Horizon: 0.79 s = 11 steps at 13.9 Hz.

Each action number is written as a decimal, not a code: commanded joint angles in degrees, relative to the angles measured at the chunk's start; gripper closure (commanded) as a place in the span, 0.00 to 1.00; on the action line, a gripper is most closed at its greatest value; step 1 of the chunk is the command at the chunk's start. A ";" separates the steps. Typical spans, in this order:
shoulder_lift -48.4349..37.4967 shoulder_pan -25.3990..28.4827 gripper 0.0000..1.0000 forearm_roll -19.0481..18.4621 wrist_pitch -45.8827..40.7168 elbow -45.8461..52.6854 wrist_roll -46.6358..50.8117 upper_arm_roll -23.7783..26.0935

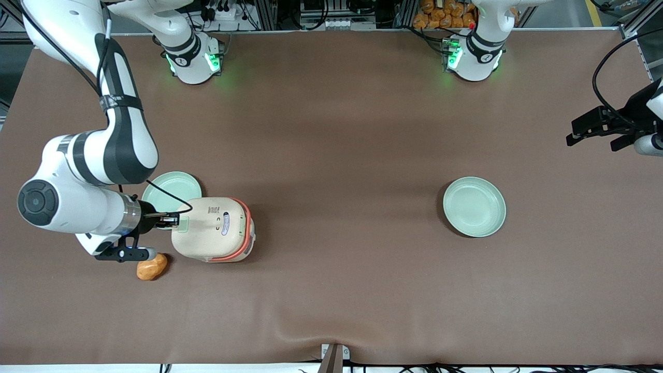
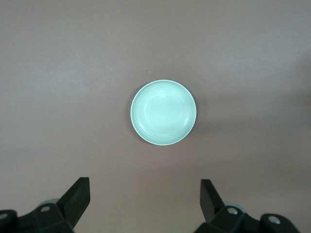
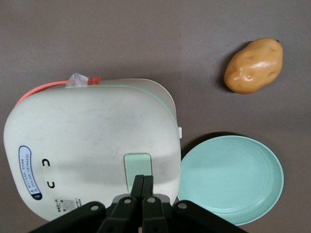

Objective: Press rice cooker button with right arm
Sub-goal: 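Press down on the green button with the closed right gripper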

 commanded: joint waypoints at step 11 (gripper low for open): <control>2.20 0.94 1.00 1.21 0.12 0.48 0.30 -0.17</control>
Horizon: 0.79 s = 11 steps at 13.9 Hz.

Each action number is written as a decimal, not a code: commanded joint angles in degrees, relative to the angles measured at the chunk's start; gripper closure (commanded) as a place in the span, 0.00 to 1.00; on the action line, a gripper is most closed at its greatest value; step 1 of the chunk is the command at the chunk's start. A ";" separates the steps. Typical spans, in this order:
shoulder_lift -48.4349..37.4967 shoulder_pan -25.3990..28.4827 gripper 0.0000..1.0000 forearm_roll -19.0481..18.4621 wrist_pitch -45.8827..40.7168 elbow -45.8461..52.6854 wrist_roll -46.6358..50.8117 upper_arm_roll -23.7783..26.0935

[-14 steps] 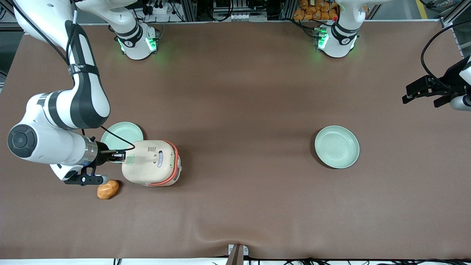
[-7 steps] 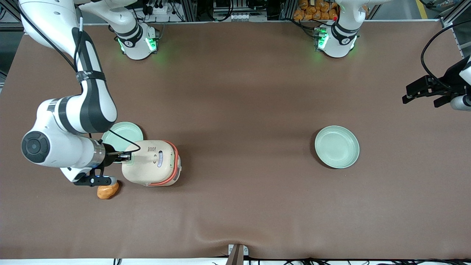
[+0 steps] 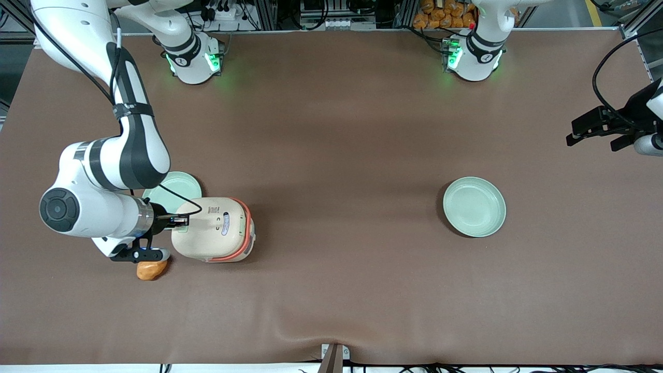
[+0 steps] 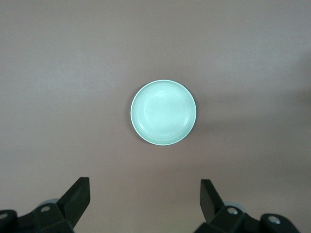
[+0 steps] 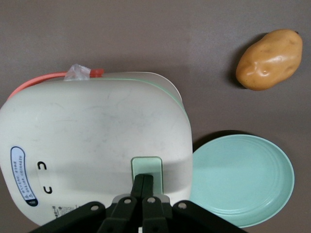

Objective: Press rice cooker button with right arm
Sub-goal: 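Press down on the green button with the closed right gripper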

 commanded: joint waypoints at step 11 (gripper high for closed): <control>1.67 -0.38 1.00 0.99 0.20 0.76 -0.08 -0.35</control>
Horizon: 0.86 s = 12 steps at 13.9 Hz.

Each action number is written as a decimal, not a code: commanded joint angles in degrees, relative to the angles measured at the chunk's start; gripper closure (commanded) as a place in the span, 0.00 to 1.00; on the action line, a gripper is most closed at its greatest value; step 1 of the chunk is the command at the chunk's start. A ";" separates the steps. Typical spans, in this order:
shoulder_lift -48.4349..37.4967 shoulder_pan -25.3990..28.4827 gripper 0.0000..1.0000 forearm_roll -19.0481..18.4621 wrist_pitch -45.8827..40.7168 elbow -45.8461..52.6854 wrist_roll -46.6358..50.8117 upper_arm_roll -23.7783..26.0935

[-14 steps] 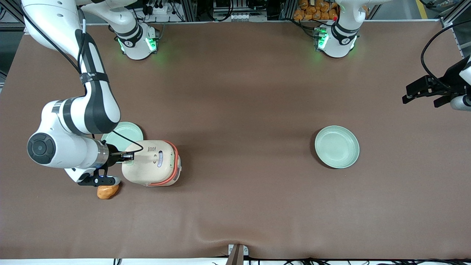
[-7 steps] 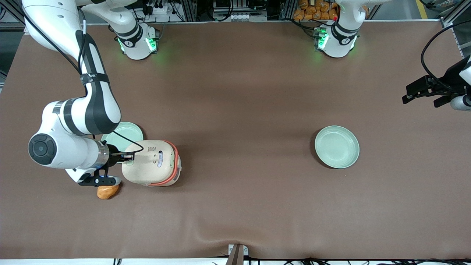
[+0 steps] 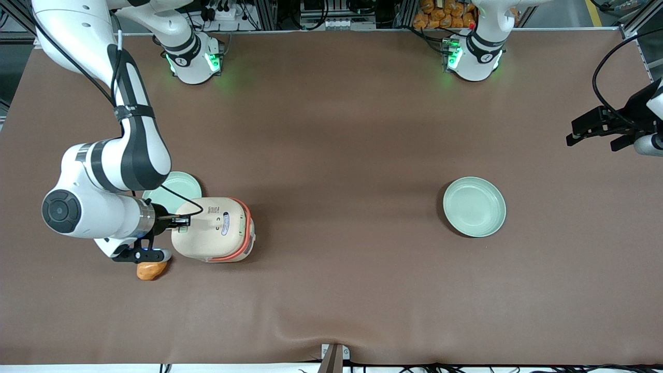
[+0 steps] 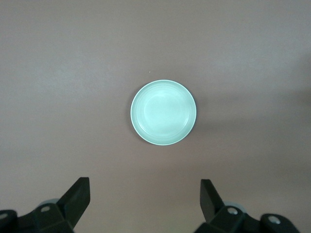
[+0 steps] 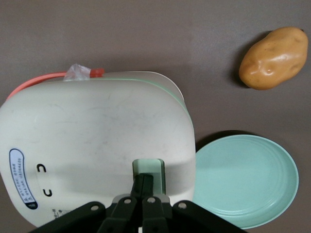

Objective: Press rice cooker button with right arm
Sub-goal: 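Press down on the green button with the closed right gripper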

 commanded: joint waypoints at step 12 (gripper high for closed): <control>-3.31 -0.29 0.75 -0.73 -12.61 9.08 -0.26 -0.86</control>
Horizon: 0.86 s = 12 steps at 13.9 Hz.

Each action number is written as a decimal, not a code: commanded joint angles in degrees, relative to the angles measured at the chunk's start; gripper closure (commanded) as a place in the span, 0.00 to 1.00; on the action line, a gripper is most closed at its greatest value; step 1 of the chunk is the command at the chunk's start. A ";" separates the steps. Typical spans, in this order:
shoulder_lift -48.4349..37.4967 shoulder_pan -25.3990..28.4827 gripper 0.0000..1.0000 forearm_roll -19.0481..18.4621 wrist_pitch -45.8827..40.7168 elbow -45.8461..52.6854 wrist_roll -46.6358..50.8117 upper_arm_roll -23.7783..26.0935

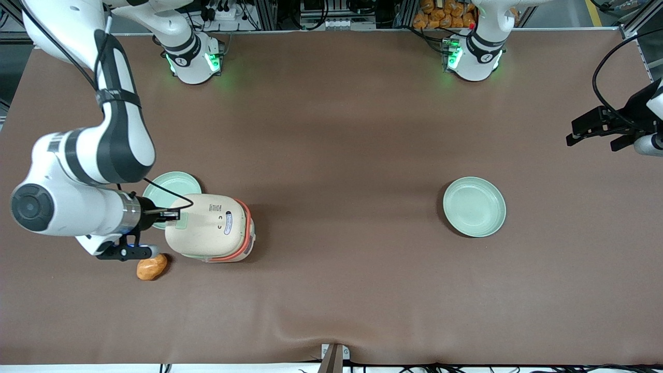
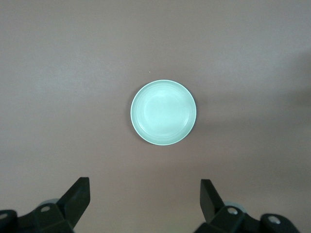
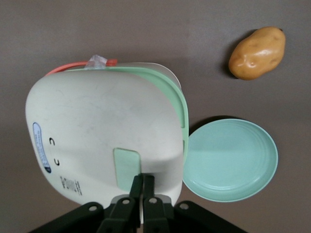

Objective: Press rice cooker button with right arm
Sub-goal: 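Lift the right gripper away from the cooker as the lid opens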

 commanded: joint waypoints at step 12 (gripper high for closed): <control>-23.16 -9.84 0.00 -5.08 -10.73 -6.70 -0.26 7.82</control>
